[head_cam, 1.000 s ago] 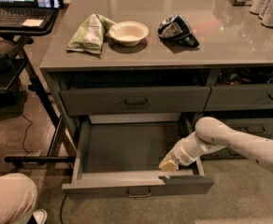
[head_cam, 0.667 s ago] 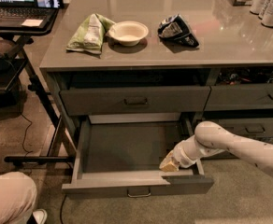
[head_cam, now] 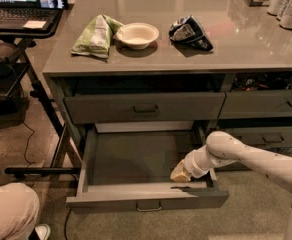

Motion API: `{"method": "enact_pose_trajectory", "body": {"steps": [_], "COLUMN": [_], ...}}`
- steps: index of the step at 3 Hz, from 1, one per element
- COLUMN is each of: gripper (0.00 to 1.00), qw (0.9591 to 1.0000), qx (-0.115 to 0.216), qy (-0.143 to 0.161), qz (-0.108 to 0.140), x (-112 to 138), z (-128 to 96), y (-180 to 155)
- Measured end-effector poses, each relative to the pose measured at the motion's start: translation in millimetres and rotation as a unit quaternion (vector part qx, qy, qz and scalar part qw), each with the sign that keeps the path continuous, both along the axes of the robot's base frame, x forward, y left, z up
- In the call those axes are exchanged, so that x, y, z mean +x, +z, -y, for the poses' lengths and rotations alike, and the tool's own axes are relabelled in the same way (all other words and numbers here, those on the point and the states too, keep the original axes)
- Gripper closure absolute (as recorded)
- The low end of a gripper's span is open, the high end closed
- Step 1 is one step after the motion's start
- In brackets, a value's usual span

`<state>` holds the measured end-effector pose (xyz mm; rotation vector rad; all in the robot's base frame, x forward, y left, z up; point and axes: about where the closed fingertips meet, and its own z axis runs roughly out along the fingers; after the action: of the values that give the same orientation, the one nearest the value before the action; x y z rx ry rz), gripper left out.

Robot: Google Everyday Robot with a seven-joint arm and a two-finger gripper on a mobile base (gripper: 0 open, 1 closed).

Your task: Open middle drawer

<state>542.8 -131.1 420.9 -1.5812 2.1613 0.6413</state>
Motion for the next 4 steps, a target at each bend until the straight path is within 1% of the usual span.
{"method": "enact_pose_trajectory", "body": {"steps": [1, 2, 3, 4], "gripper": [1.00, 0.82, 0.58, 0.35], "qw": [0.9997, 0.9991, 0.9983, 0.9979], "qx": [-0.002, -0.002, -0.002, -0.001], "qy": [0.019, 0.030, 0.037, 0.040], "qz": [-0.013, -0.029, -0.045, -0.051], "x": [1.3, -0.5, -3.1, -4.5], "z": [2.8, 5.6, 8.2, 9.2], "y": [-16.2, -26.6, -33.4, -33.3]}}
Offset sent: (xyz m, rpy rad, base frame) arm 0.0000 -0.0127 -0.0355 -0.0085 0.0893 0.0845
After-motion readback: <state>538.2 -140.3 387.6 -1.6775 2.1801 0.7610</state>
